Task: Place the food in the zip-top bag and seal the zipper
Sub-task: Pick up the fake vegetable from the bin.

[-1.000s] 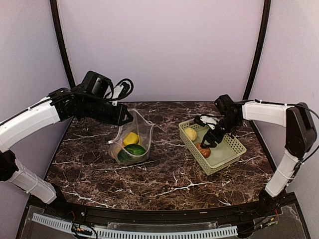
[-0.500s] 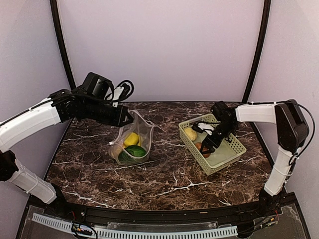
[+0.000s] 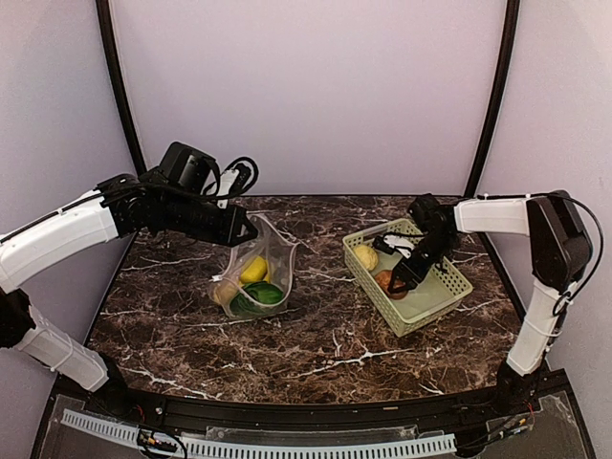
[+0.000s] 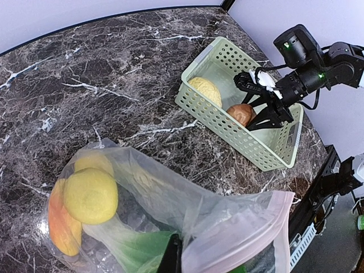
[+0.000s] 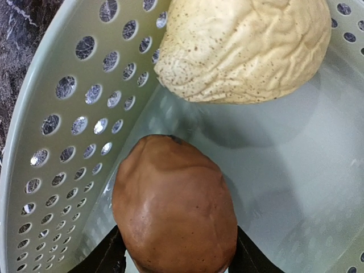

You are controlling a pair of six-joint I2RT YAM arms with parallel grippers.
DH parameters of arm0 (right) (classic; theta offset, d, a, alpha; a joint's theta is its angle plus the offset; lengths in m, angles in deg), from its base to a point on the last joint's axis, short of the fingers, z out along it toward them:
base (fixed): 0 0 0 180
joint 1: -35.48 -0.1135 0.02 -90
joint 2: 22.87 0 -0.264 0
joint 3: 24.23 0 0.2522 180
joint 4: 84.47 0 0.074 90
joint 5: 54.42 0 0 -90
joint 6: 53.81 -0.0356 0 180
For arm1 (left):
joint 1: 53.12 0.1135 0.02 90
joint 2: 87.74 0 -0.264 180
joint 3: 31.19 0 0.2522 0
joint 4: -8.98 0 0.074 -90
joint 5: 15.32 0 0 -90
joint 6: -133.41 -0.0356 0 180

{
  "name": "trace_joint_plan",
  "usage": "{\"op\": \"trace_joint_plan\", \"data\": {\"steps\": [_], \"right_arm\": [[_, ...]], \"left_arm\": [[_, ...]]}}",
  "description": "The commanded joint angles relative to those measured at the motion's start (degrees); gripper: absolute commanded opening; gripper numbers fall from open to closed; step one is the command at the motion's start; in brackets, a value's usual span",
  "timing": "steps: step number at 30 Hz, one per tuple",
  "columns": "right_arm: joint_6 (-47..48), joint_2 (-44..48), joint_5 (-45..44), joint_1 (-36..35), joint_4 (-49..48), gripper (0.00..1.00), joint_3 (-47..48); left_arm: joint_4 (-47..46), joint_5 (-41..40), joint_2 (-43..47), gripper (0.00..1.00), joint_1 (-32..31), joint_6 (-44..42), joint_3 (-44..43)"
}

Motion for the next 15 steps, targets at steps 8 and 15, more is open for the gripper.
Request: {"op": "trace_joint_plan", "data": {"steps": [8,15], "right_arm": [[-0.2,12.5,-2.3,0.4,5.0,0.41,2.7],[-1.0,20.2,2.0,-1.2,9.4,0.4,7.4]], "left_arm": [[-1.9,0.5,1.6,0.01,-0.1,0.6,2.0],[-3.2,0.7,1.6,0.01,0.0,1.0,2.6]]}}
